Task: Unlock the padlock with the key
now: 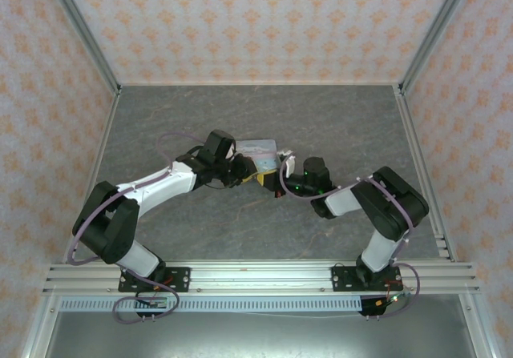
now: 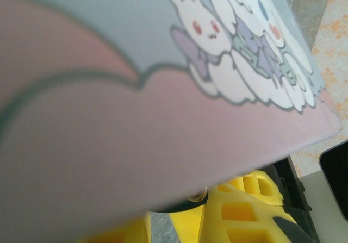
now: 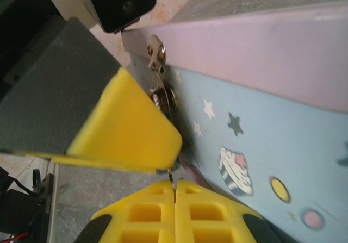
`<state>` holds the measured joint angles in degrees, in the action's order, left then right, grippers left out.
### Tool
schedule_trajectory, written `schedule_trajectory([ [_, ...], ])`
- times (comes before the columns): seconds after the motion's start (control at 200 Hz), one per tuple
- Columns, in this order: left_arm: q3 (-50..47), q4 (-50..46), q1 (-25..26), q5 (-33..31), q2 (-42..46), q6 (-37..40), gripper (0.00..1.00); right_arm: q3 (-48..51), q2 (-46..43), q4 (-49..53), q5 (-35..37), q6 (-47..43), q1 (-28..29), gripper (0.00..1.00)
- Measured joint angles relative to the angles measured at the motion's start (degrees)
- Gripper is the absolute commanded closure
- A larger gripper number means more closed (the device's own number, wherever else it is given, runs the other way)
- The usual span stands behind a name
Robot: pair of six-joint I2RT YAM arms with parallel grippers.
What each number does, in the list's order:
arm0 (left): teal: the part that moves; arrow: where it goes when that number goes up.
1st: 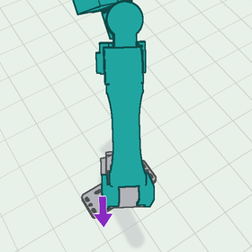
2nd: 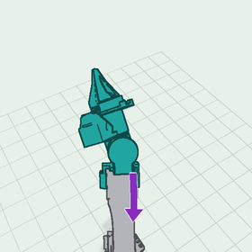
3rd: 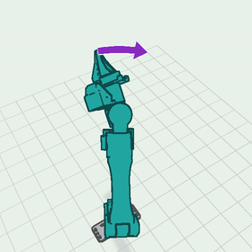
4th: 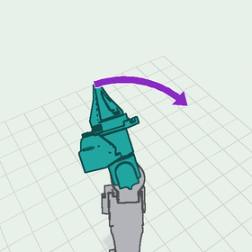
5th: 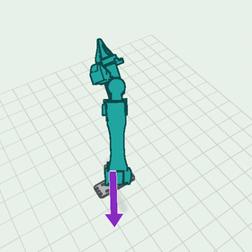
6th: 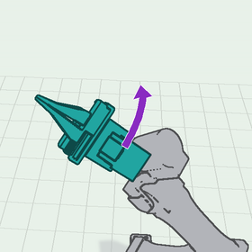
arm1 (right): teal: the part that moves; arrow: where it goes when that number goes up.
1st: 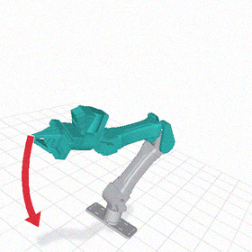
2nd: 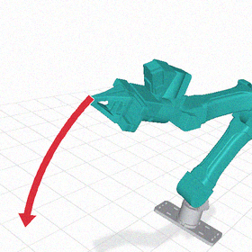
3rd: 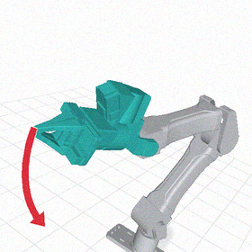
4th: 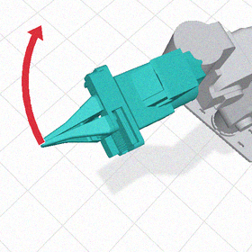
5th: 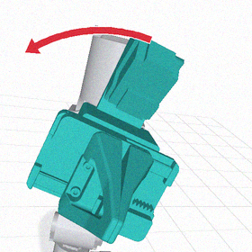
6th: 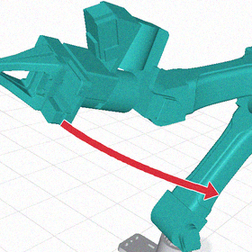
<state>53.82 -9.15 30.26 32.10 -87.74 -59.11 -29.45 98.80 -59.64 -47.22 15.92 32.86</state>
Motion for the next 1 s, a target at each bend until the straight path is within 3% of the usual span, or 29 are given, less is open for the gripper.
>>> schedule_trajectory([
  [0.27, -0.02, 1.44, -0.79, -2.47, 0.00, -0.46, 1.00, -3.56, 1.86, 1.62, -0.37, 0.98, -0.17, 0.99],
  [0.46, -0.50, 1.68, -0.55, -2.54, -0.07, -0.72, 1.00, -2.69, 1.11, 1.97, 0.79, -0.28, 0.00, 0.74],
  [0.686, -1.57, 1.81, 0.39, -2.99, -0.22, -1.51, 1.00, 4.24, -1.95, 0.81, 3.80, -3.39, -0.33, 0.58],
  [0.836, -1.92, 2.36, 0.39, -2.97, -0.22, -2.43, 1.00, 8.04, -6.73, 6.19, 8.72, -7.23, -1.33, 0.56],
  [1.001, -1.92, 3.17, 0.35, -2.73, -0.22, -3.50, 1.00, 10.01, -18.69, 13.81, 14.67, -14.88, -0.68, 0.55],
])
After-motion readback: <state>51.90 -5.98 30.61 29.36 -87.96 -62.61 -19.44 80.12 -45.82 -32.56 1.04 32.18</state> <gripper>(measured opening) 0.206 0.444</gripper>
